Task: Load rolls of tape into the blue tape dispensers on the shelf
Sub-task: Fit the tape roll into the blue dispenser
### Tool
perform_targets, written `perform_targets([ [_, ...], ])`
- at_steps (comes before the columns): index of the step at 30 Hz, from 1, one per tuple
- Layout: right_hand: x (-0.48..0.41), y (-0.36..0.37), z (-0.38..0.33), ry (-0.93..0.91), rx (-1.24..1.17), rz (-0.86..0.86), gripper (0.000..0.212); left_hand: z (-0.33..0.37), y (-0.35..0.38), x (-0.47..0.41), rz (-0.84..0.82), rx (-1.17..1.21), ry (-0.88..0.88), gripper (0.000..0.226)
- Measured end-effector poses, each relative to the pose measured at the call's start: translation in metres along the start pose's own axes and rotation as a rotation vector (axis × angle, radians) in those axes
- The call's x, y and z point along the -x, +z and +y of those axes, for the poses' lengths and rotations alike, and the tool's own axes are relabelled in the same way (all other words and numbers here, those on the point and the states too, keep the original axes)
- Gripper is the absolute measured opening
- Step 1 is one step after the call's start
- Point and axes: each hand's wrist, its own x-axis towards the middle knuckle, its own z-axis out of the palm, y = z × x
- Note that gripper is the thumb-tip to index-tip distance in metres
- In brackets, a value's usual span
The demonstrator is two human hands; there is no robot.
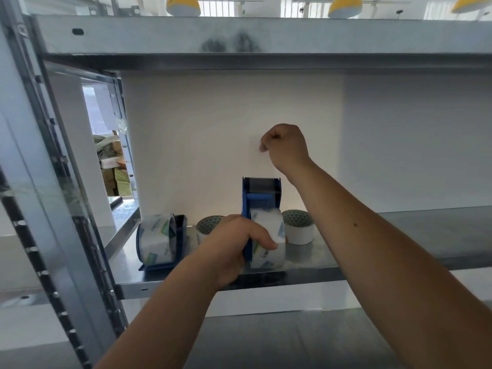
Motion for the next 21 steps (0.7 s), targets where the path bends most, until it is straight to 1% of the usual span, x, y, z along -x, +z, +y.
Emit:
perform_targets([
  [3,-0.007,0.0,0.002,0.056,0.01,-0.007,0.028,0.001,0.001,0.005,0.012,0.01,-0.016,0.024],
  [4,-0.007,0.001,0.004,0.083,0.011,-0.011,0.025,0.001,-0.001,0.006,0.006,0.012,-0.011,0.032],
  [7,-0.006,0.003,0.012,0.163,0.004,-0.018,0.021,0.001,-0.006,0.006,-0.037,0.025,0.002,0.07],
  [8,-0.005,0.003,0.016,0.176,-0.003,-0.021,0.02,0.001,-0.008,0.008,-0.052,0.023,0.025,0.077],
  [9,-0.003,0.003,0.018,0.183,-0.008,-0.028,0.018,0.002,-0.01,0.009,-0.065,0.019,0.056,0.079],
  [10,0.0,0.003,0.021,0.201,-0.024,-0.05,0.015,0.003,-0.013,0.009,-0.074,0.02,0.1,0.074],
  [13,0.018,0.008,0.023,0.336,-0.131,-0.224,0.013,0.011,-0.027,0.011,-0.175,0.075,0.246,0.034],
  [14,0.026,0.009,0.022,0.394,-0.198,-0.266,0.014,0.014,-0.032,0.011,-0.214,0.127,0.287,0.027],
  [16,0.043,0.01,0.021,0.512,-0.42,-0.307,0.015,0.021,-0.037,0.01,-0.255,0.222,0.328,0.026],
  [17,0.053,0.01,0.02,0.547,-0.534,-0.336,0.019,0.023,-0.039,0.01,-0.257,0.26,0.325,0.027],
  [19,0.07,0.009,0.019,0.599,-0.778,-0.427,0.036,0.023,-0.038,0.008,-0.255,0.316,0.298,0.032],
  [21,0.082,0.014,0.022,0.638,-0.922,-0.431,0.048,0.019,-0.035,0.007,-0.255,0.316,0.291,0.032],
])
